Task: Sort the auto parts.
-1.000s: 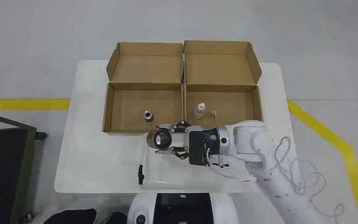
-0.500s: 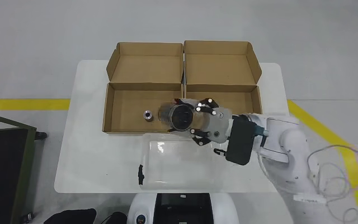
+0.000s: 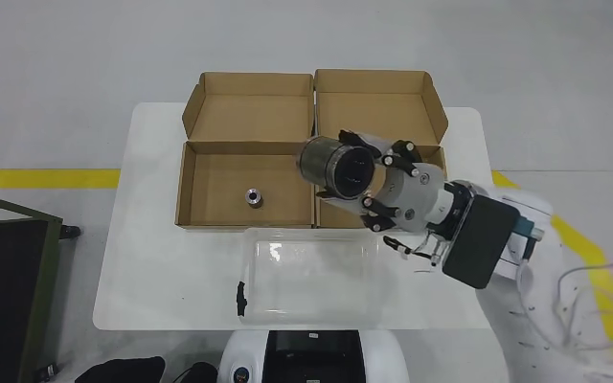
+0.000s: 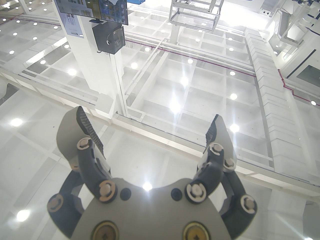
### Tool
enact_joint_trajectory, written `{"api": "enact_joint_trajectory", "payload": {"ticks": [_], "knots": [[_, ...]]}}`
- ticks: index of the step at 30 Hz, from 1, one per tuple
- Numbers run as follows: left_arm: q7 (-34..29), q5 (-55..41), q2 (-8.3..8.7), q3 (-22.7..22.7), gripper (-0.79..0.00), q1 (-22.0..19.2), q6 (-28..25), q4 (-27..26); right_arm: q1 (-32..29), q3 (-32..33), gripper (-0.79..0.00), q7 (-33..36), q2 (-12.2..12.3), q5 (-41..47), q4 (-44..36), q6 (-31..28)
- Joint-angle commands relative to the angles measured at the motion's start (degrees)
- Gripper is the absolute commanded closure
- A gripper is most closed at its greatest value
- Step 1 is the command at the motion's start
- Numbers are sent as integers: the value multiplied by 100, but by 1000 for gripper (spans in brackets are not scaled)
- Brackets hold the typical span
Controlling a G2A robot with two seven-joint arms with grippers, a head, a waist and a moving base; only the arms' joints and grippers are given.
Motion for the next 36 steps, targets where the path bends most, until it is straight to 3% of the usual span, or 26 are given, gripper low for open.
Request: {"api": "enact_joint_trajectory", "payload": {"ticks": [1,15,36], "knots": [[0,0,0,0,-785,0,0,0,-10,7,0,-9,5,-7,-30,16],[0,0,0,0,-785,0,0,0,-12,-351,0,402,31,-178,156,-62],[0,0,0,0,-785,0,0,0,478,-1835,0,1495,-121,-1409,1570,538]]}}
